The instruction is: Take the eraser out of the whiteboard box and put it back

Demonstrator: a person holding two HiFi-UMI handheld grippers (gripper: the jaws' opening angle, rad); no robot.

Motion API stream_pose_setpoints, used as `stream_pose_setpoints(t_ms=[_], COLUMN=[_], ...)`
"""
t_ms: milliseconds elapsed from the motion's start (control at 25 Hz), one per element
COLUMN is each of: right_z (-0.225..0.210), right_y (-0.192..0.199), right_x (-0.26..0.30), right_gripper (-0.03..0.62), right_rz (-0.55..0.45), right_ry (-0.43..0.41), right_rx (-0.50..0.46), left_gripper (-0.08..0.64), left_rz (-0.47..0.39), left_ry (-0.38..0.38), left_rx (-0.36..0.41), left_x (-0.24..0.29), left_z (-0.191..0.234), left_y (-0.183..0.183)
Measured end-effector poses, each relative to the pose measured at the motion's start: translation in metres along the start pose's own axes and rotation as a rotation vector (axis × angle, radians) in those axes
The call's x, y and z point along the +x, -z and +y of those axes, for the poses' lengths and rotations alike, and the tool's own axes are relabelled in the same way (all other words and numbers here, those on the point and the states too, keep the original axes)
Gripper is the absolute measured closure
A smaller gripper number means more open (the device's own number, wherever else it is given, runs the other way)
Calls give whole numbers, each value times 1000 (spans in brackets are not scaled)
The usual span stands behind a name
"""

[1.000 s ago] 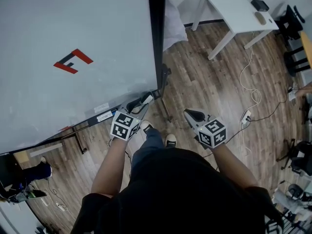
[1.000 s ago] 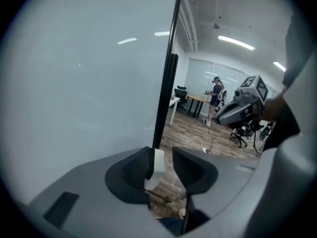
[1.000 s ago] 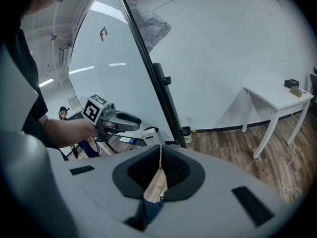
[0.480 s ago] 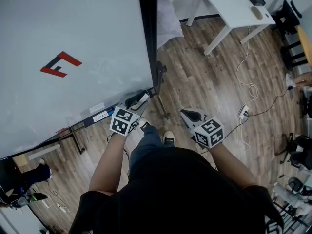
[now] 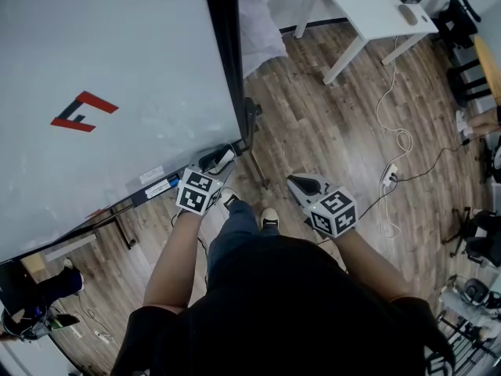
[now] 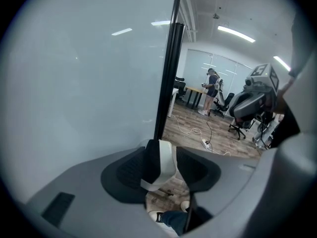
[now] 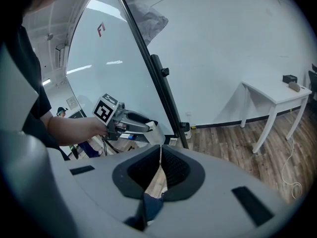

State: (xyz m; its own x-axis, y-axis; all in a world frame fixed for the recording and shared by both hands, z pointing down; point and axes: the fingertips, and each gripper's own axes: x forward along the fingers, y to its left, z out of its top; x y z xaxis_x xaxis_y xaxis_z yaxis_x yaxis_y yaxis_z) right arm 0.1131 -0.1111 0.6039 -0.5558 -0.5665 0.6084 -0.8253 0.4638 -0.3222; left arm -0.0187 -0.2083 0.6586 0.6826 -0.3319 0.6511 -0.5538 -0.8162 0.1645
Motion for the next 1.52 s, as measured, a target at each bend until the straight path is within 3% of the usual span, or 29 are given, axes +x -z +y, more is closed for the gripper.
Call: stream_pose_setpoints(t_ms=[1520], right_z=[9], right_y=[2], right_x=[1], right_gripper=[591], right_rz=[6], right_ry=[-19], right_rx=[-26], left_gripper=[403], left_rz=[-17], left_ry=[-10], left_rx=[-52], left_x=[4], left_z=[9], left_y=[-1])
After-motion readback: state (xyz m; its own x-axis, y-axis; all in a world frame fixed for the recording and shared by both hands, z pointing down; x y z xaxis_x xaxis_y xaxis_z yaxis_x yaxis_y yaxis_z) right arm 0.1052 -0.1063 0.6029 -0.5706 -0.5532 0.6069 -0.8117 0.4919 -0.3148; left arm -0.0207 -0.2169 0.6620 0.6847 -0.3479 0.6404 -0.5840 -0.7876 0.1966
